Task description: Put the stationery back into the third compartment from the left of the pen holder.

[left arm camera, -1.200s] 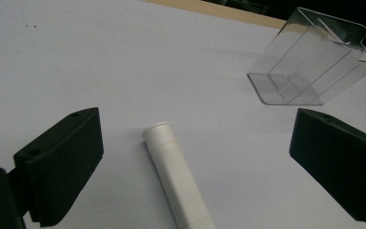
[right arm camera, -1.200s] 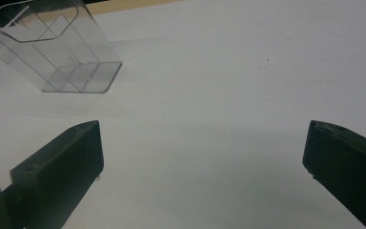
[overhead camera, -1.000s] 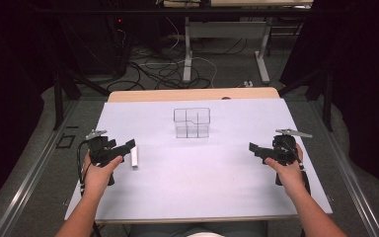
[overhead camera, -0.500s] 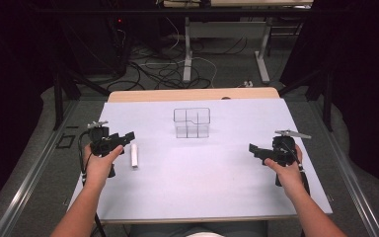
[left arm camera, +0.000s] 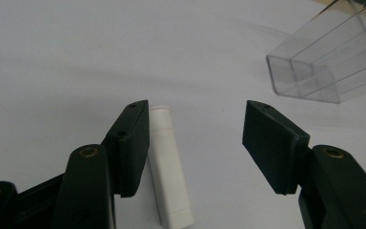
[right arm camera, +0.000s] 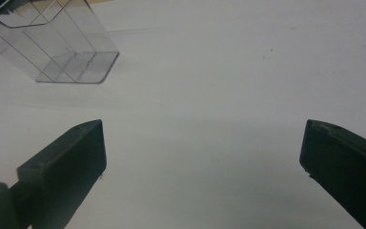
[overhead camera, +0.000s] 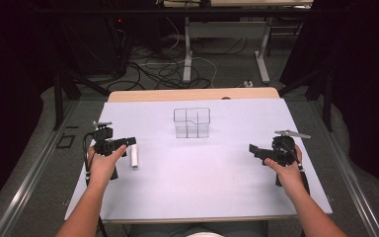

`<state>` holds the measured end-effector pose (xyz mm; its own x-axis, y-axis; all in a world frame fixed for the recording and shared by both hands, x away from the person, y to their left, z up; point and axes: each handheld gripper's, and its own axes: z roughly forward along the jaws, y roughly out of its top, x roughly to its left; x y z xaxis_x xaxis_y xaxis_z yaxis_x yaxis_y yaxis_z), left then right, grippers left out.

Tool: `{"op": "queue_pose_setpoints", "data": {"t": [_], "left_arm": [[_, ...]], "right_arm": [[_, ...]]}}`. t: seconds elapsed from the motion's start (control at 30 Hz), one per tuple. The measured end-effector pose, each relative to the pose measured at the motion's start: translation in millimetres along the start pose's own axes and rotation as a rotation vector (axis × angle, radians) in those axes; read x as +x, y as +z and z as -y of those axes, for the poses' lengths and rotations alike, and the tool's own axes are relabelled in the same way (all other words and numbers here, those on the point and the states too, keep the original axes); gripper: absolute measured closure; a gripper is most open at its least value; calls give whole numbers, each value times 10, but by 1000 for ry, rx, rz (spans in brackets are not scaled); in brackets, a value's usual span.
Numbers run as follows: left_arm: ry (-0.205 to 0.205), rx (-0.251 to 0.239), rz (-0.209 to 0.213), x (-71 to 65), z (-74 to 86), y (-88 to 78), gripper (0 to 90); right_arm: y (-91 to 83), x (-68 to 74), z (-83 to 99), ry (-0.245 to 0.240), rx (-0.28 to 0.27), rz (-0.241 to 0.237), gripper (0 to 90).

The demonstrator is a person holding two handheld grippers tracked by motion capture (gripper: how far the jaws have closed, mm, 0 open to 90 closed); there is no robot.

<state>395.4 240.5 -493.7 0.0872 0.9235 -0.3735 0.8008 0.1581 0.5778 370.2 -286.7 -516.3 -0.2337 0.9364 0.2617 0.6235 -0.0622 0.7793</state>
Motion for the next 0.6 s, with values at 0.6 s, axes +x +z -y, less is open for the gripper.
{"op": "queue_pose_setpoints", "data": {"t": [0.6], "left_arm": [[-5, 170, -63, -20, 182, 193, 543]], "right_arm": [[51, 35, 19, -7, 30, -15, 21]]}}
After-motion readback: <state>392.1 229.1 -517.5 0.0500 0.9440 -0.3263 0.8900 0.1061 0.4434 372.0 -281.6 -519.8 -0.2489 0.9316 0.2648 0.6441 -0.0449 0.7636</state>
